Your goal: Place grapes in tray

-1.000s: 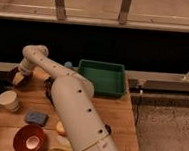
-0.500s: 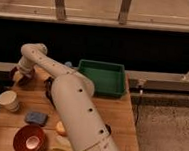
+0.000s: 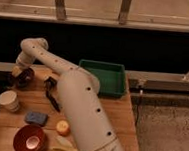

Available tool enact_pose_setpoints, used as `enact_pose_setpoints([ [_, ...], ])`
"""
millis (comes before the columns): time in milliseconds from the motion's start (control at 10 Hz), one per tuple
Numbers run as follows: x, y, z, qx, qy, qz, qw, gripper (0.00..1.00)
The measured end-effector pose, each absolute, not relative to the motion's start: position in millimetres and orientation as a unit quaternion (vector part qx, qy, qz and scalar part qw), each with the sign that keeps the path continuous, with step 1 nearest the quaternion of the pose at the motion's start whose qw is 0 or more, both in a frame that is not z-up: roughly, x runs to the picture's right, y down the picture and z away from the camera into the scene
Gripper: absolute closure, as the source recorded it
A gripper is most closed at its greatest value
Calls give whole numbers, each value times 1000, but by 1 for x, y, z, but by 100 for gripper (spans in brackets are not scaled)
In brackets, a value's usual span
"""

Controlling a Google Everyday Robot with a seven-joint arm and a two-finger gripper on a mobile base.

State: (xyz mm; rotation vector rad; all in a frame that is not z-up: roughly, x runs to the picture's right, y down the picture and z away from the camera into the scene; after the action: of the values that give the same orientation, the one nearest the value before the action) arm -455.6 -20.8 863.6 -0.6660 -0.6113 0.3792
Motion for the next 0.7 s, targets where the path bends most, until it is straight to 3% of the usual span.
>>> enact_pose_setpoints([
  [400,-421,-60,824,-262,-291,196,899,87],
  [700,-355,-80,824,-228,-245,242,911,87],
])
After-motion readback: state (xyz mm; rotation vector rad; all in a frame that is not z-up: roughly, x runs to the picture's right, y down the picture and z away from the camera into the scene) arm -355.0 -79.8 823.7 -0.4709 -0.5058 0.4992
